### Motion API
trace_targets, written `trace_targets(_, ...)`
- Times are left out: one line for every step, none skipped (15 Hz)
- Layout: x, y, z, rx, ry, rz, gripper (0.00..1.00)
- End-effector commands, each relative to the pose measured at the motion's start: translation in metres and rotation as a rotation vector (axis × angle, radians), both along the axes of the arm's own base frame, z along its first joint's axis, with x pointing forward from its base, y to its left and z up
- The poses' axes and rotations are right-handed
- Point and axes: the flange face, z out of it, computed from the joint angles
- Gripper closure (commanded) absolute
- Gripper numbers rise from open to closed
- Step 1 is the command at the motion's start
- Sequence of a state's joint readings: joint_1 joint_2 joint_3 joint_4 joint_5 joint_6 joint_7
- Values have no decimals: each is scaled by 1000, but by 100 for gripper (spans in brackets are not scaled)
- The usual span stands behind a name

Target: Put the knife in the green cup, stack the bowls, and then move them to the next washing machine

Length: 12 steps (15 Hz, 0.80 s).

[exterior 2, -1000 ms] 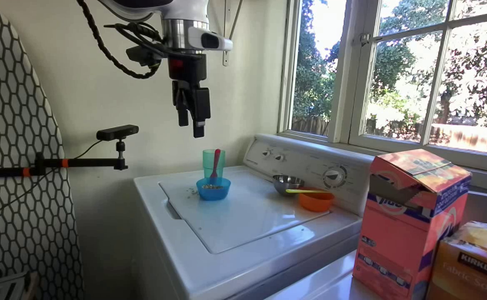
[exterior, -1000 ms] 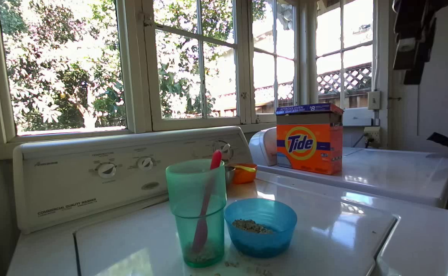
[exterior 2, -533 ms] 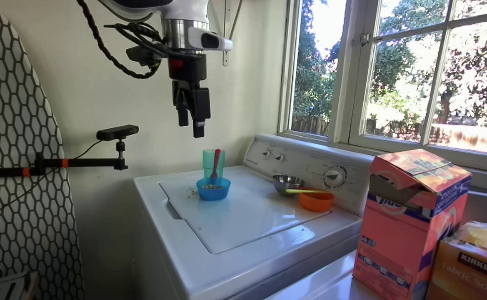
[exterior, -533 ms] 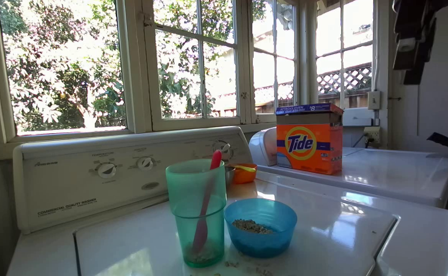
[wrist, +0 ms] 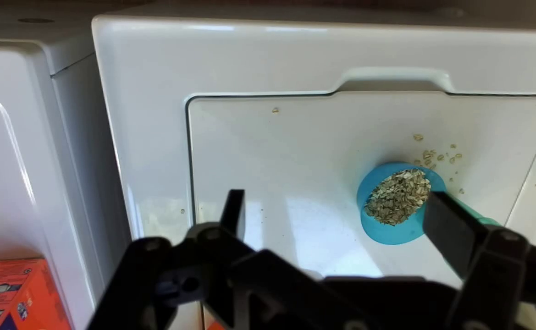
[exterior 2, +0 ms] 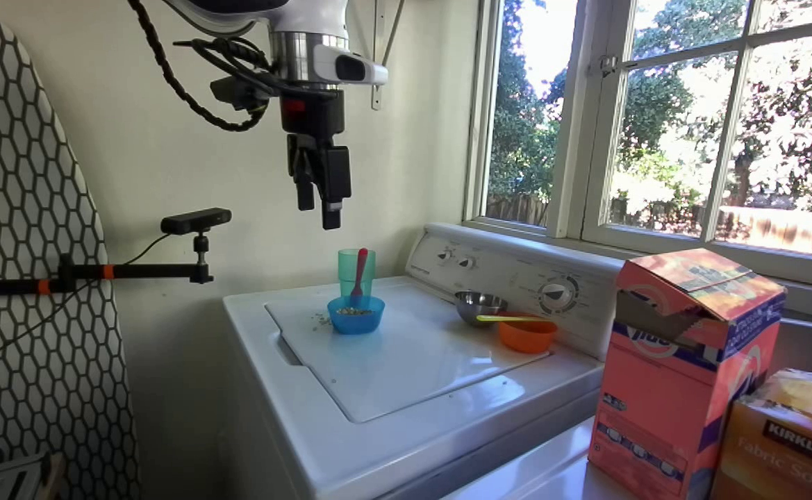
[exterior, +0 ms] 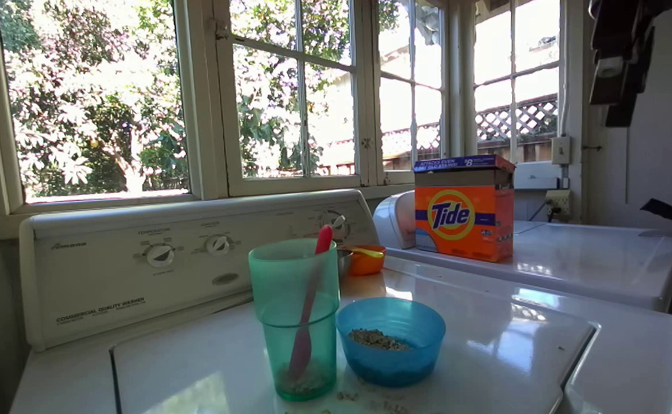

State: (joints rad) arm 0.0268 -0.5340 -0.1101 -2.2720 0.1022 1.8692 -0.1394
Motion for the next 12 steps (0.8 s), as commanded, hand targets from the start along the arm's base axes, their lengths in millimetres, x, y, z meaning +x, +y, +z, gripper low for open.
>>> trace_targets(8, 1, -3, -38, -10, -44, 0)
trace_targets(19, 3, -6, -64, -37, -59, 0)
trace_targets(30, 7, -9, -77, -60, -62, 0)
trace_targets(40, 11, -12, -80, -74, -74, 0)
trace_targets(53, 17, -17, -88, -91, -96, 0)
trace_targets(64, 21, -22, -109, -101, -142, 0)
trace_targets(78, 27, -28, -138, -126, -201, 0)
trace_targets(90, 34, -34, -157, -150, -238, 0)
trace_targets(102, 37, -40, -179, -166, -284, 0)
trace_targets(114, 40, -46, -202, -183, -327, 0)
trace_targets(126, 40, -55, -224, -181, -377, 0)
trace_targets(135, 41, -60, -247, -182, -425, 0)
